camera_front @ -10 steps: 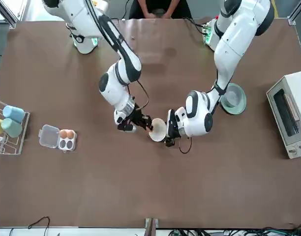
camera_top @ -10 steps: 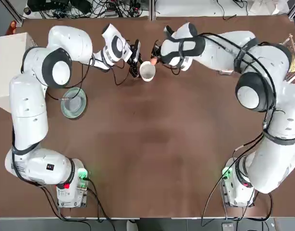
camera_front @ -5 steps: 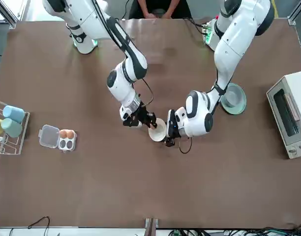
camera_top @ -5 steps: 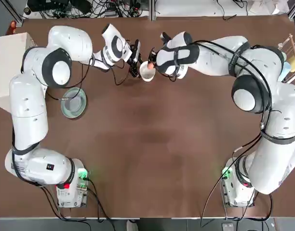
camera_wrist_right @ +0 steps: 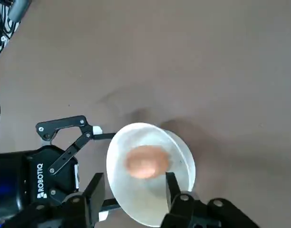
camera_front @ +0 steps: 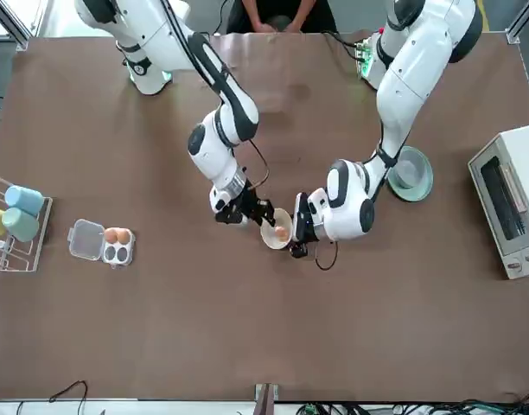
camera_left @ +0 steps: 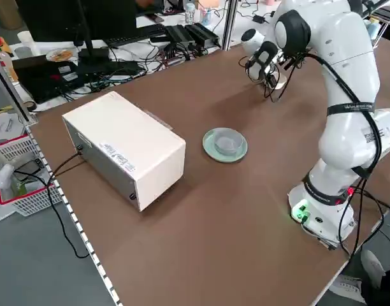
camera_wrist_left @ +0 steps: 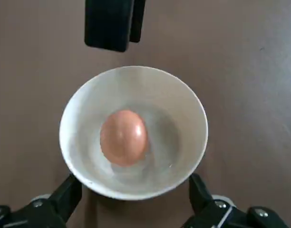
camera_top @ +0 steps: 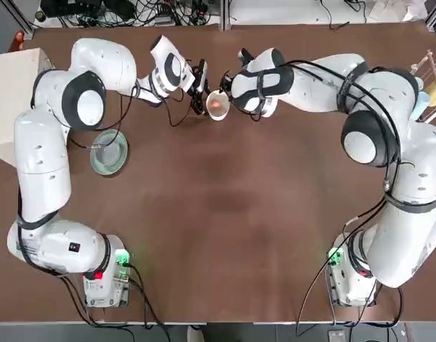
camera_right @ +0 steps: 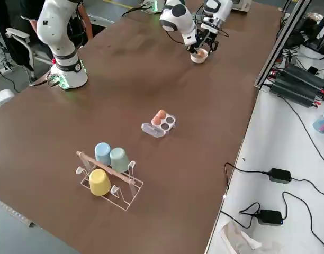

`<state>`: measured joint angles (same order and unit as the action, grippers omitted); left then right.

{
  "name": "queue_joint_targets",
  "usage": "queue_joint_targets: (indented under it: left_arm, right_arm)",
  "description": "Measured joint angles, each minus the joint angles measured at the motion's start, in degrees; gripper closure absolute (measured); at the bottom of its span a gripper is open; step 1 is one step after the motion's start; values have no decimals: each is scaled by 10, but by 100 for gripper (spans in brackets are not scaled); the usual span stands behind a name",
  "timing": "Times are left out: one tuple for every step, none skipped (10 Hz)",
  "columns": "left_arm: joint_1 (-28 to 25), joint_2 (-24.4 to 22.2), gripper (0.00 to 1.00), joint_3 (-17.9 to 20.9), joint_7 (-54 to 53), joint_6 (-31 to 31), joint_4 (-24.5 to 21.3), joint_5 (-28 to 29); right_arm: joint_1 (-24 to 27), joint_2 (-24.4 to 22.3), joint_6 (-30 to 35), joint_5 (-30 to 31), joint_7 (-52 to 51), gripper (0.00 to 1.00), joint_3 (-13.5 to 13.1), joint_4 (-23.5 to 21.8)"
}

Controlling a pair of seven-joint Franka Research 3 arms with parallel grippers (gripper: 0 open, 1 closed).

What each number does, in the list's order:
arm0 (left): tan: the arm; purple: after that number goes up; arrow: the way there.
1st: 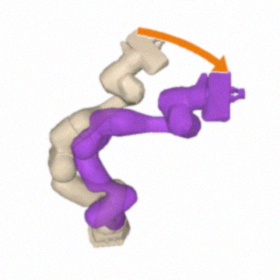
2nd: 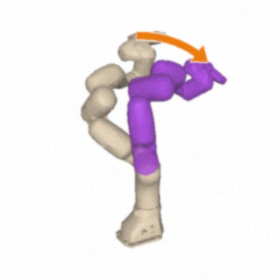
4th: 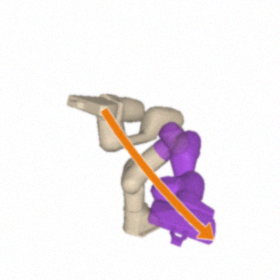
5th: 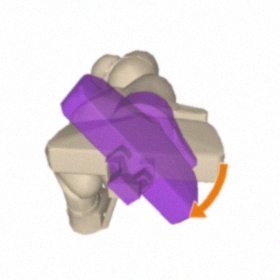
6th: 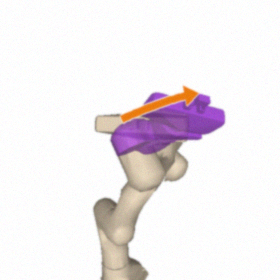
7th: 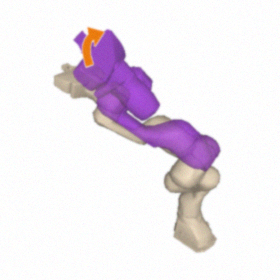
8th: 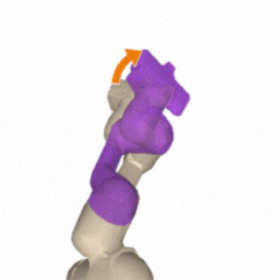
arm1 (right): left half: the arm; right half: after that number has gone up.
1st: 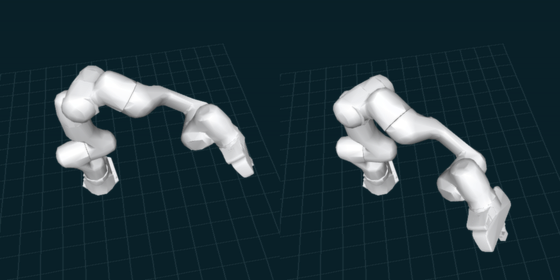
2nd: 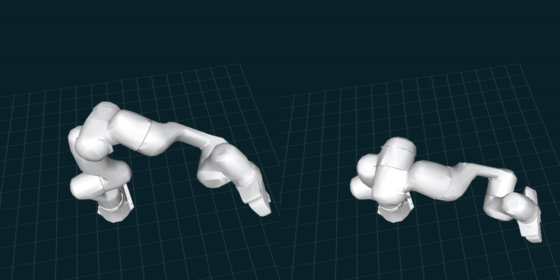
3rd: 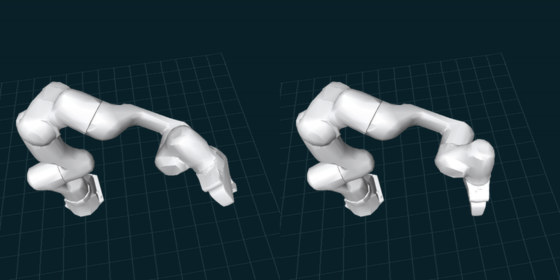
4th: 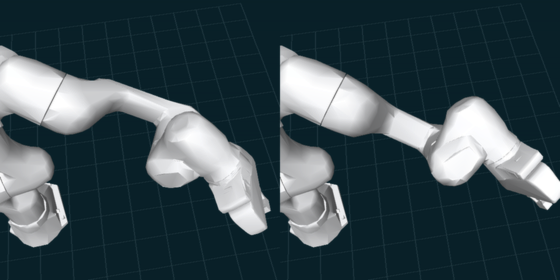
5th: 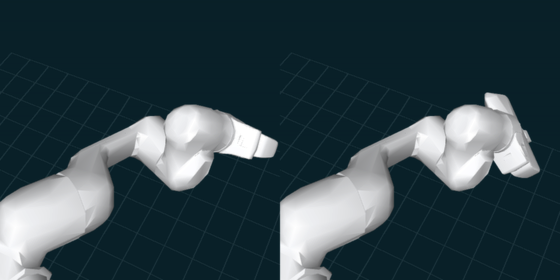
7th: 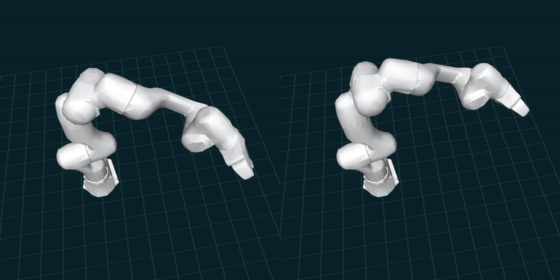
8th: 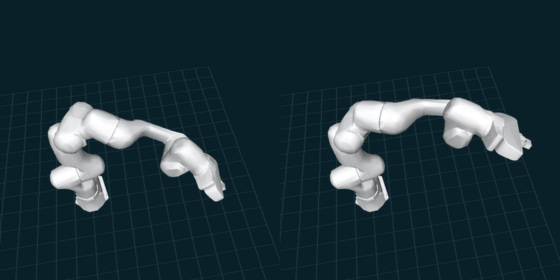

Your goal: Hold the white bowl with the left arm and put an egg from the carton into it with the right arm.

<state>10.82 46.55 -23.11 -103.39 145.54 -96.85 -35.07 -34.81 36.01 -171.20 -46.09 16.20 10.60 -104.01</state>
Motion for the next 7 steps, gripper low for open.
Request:
queue_joint_targets:
  left_arm:
    - [-1,-3,0,0,0,0,0,0]
    - [-2,-8,0,0,-1,0,0,0]
    - [-5,-16,0,0,-1,-1,-2,0]
    - [-9,-25,0,1,-1,-3,-5,0]
    - [-12,-32,0,1,-1,-7,-12,0]
    - [-16,-36,0,1,-2,-8,-19,0]
    - [-21,-40,0,2,-3,-8,-27,1]
  right_arm:
    - [2,0,0,0,1,40,0,0]
    - [7,0,0,0,1,40,-1,0]
    - [20,-5,15,0,1,38,-1,1]
    - [45,-24,64,1,-2,25,-3,2]
    - [85,-53,133,3,-25,12,-5,4]
    - [130,-85,196,14,-62,3,-7,2]
    - [177,-115,247,42,-99,1,-8,-7]
